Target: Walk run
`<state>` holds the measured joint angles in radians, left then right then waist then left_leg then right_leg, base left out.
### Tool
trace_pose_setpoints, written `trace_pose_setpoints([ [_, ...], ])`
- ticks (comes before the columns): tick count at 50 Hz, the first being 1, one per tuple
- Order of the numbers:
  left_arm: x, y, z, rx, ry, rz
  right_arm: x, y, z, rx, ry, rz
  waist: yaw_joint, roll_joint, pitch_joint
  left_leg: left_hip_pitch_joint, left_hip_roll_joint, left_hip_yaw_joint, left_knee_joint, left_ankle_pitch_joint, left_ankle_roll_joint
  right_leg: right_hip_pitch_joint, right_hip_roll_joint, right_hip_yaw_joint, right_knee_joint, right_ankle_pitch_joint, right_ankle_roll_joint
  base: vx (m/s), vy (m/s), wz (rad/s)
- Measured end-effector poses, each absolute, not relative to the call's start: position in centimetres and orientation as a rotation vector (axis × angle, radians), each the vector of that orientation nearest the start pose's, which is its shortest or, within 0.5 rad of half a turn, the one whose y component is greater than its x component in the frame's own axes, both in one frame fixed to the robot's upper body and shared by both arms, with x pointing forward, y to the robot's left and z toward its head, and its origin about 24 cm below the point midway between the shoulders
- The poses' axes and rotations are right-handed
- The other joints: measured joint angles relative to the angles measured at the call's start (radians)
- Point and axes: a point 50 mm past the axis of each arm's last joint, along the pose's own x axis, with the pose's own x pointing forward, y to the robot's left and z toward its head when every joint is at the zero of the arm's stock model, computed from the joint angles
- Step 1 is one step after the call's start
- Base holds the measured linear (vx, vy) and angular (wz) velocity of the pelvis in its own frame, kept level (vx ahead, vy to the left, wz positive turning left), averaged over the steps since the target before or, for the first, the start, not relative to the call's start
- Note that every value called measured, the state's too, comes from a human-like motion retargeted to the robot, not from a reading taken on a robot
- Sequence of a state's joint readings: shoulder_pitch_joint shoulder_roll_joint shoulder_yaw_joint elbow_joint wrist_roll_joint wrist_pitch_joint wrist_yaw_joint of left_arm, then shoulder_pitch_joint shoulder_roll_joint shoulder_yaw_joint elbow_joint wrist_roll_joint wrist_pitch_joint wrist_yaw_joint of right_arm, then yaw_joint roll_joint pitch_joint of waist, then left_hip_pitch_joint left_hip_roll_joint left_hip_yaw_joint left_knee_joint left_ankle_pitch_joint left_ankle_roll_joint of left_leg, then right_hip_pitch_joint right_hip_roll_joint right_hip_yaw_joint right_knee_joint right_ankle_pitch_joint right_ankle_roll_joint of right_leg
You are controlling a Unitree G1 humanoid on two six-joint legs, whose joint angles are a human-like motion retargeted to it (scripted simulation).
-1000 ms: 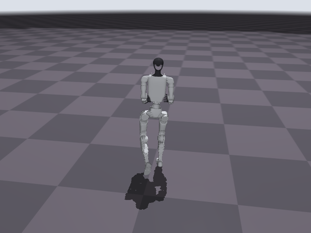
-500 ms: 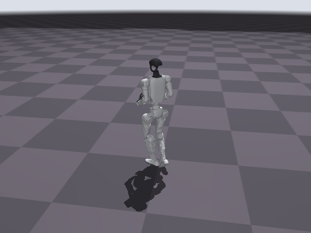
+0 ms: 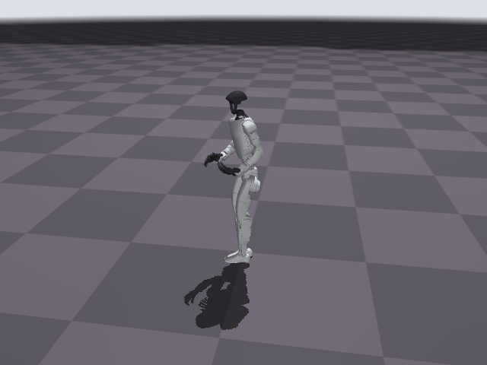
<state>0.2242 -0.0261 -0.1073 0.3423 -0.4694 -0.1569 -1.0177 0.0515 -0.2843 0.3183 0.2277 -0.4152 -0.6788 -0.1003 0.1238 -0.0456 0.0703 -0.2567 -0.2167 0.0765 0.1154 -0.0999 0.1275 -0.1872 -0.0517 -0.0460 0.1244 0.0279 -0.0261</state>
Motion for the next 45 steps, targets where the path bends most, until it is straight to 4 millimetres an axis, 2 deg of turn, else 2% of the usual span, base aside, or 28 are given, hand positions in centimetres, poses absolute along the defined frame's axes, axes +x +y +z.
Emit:
trace_pose_setpoints([
  [2,16.1,10.0,-4.3,-0.621,0.134,-0.814,21.0,-11.5,2.2,-0.565,-0.41,0.49,-0.049,0.019,-0.014,0.027,0.094,0.35,-0.014,-0.02,-0.053,0.006,0.005,-0.081,-0.014,-0.014,-0.011,-0.12,-0.02,2.74],
  [3,15.9,10.1,-4.4,-0.611,0.138,-0.795,21.0,-11.5,2.1,-0.575,-0.407,0.496,-0.069,0.028,-0.021,0.032,0.103,0.39,-0.022,-0.012,-0.053,0.014,0.007,-0.109,-0.024,-0.022,-0.01,-0.08,0.03,2.77],
  [5,15.9,10.4,-4.6,-0.579,0.141,-0.759,20.7,-11.5,1.8,-0.592,-0.397,0.491,-0.121,0.043,-0.034,0.01,0.079,0.26,-0.028,0.03,-0.016,0.034,0.0,-0.177,-0.041,-0.045,-0.011,-0.03,0.06,2.76],
  [7,15.7,10.9,-4.6,-0.545,0.141,-0.73,20.1,-11.5,1.3,-0.581,-0.38,0.474,-0.127,0.044,-0.04,-0.009,0.078,0.153,-0.018,0.059,-0.034,0.054,-0.011,-0.213,-0.054,-0.059,-0.014,0.01,0.09,1.86],
  [10,15.6,11.9,-4.4,-0.489,0.128,-0.698,19.5,-11.5,0.5,-0.554,-0.336,0.447,-0.071,0.022,-0.045,-0.027,0.107,0.13,0.009,0.092,-0.029,0.082,-0.038,-0.25,-0.076,-0.07,-0.012,0.04,0.08,0.9],
  [15,15.4,13.2,-4.2,-0.418,0.103,-0.633,19.5,-11.4,0.0,-0.562,-0.313,0.416,-0.038,-0.011,-0.069,-0.026,0.189,0.3,0.033,0.102,0.024,0.111,-0.083,-0.343,-0.084,-0.088,0.013,0.15,0.18,1.04],
  [20,14.8,13.1,-4.5,-0.411,0.137,-0.66,19.3,-10.9,-0.3,-0.568,-0.319,0.356,-0.107,0.009,-0.108,0.015,0.225,0.52,-0.001,0.066,-0.034,0.173,-0.097,-0.522,-0.075,-0.115,0.065,0.28,0.2,1.74],
  [23,14.7,12.6,-4.8,-0.42,0.162,-0.688,18.7,-10.9,-0.6,-0.552,-0.303,0.33,-0.103,0.01,-0.125,0.037,0.199,0.514,-0.018,0.094,-0.031,0.221,-0.113,-0.592,-0.062,-0.118,0.102,0.45,0.28,1.2],
  [25,14.6,12.4,-5.0,-0.417,0.179,-0.709,18.2,-10.8,-1.0,-0.543,-0.284,0.322,-0.075,0.008,-0.132,0.043,0.153,0.38,-0.041,0.067,-0.007,0.245,-0.126,-0.609,-0.035,-0.102,0.111,0.58,0.36,0.61],
  [27,14.5,12.3,-5.2,-0.406,0.19,-0.708,17.8,-10.9,-1.4,-0.541,-0.262,0.323,-0.057,0.009,-0.138,0.052,0.126,0.308,-0.04,0.035,0.009,0.261,-0.149,-0.631,0.02,-0.043,0.127,0.57,0.38,0.53],
  [29,14.6,12.6,-5.2,-0.388,0.194,-0.684,17.4,-10.8,-1.7,-0.545,-0.247,0.33,-0.056,0.028,-0.143,0.074,0.144,0.325,-0.038,0.016,0.014,0.262,-0.174,-0.641,0.115,0.059,0.13,0.5,0.35,0.66],
  [30,14.7,12.9,-5.2,-0.375,0.195,-0.667,17.2,-10.7,-1.8,-0.547,-0.243,0.336,-0.06,0.044,-0.146,0.092,0.167,0.362,-0.041,0.006,0.016,0.257,-0.187,-0.643,0.178,0.118,0.121,0.52,0.33,0.83],
  [32,14.9,13.2,-5.2,-0.347,0.186,-0.633,17.1,-10.5,-1.8,-0.558,-0.252,0.346,-0.077,0.073,-0.143,0.118,0.177,0.313,-0.034,-0.025,0.029,0.193,-0.209,-0.559,0.373,0.2,0.019,0.56,0.35,1.04],
  [33,15.0,13.4,-5.2,-0.336,0.18,-0.615,17.2,-10.5,-1.7,-0.565,-0.257,0.352,-0.088,0.084,-0.138,0.128,0.177,0.271,-0.029,-0.037,0.034,0.149,-0.213,-0.504,0.469,0.233,-0.056,0.48,0.28,1.24],
  [34,15.1,13.5,-5.2,-0.327,0.177,-0.595,17.3,-10.4,-1.7,-0.574,-0.263,0.36,-0.103,0.092,-0.135,0.136,0.179,0.244,-0.026,-0.041,0.037,0.11,-0.2,-0.455,0.538,0.238,-0.073,0.41,0.2,1.34],
  [35,15.3,13.7,-5.2,-0.321,0.174,-0.575,17.4,-10.4,-1.7,-0.584,-0.269,0.367,-0.119,0.099,-0.132,0.142,0.182,0.224,-0.025,-0.043,0.039,0.074,-0.179,-0.408,0.593,0.228,-0.061,0.35,0.11,1.6],
  [38,15.5,13.8,-5.2,-0.299,0.195,-0.58,17.7,-10.1,-1.6,-0.614,-0.287,0.384,-0.176,0.108,-0.113,0.16,0.186,0.138,-0.02,-0.044,0.034,-0.047,0.051,-0.088,0.645,0.191,0.11,0.33,0.0,1.54],
  [40,15.7,13.8,-5.2,-0.285,0.213,-0.602,17.9,-9.8,-1.5,-0.624,-0.3,0.399,-0.181,0.105,-0.101,0.175,0.192,0.12,-0.019,-0.053,0.031,-0.102,0.134,0.005,0.636,0.149,0.169,0.41,-0.03,0.85],
  [42,15.9,13.9,-5.2,-0.278,0.223,-0.618,18.3,-9.7,-1.4,-0.624,-0.311,0.402,-0.195,0.088,-0.085,0.19,0.182,0.102,-0.017,-0.065,0.03,-0.148,0.118,0.0,0.579,0.115,0.168,0.3,-0.08,0.93],
  [45,16.2,14.0,-5.0,-0.286,0.201,-0.626,18.5,-9.6,-1.4,-0.606,-0.312,0.41,-0.227,0.051,-0.06,0.221,0.148,0.063,-0.016,-0.083,0.028,-0.185,0.023,-0.081,0.403,0.076,0.14,0.4,-0.11,1.05],
])
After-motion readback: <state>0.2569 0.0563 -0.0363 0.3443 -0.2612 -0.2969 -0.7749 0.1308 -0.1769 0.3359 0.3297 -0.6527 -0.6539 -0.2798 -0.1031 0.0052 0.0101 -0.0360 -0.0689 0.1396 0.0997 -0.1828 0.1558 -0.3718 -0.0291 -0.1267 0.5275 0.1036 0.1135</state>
